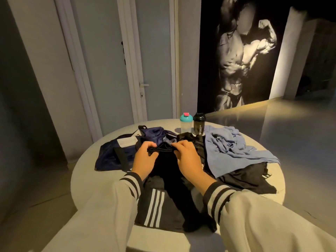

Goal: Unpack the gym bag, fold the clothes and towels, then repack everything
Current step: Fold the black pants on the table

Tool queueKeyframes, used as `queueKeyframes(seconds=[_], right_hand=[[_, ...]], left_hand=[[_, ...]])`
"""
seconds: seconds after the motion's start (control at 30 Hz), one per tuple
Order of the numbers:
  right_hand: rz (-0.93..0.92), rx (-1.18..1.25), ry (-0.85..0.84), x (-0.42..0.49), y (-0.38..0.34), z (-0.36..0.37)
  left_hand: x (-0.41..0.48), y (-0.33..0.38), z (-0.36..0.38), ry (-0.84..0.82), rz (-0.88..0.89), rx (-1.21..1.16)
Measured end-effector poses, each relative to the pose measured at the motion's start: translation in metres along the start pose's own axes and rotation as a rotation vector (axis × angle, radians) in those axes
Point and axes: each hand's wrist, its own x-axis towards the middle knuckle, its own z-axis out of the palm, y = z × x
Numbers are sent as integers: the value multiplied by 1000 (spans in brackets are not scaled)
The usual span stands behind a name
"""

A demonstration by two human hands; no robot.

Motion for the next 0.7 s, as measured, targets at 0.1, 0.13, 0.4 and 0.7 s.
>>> queueKeyframes(seconds=[0.1, 0.13, 0.4, 0.7], right_hand=[[-26, 28, -52, -43, 2, 11], [-31, 42, -81, -57, 0, 13], [-66, 10, -275, -138, -19, 17], [49, 30, -233, -177, -23, 32]], left_hand=[[-41, -21, -1, -59, -29, 37], [-55, -26, -1, -77, -39, 52], [-150, -57, -7, -158, -65, 242], [-176, -62, -5, -134, 3, 325]])
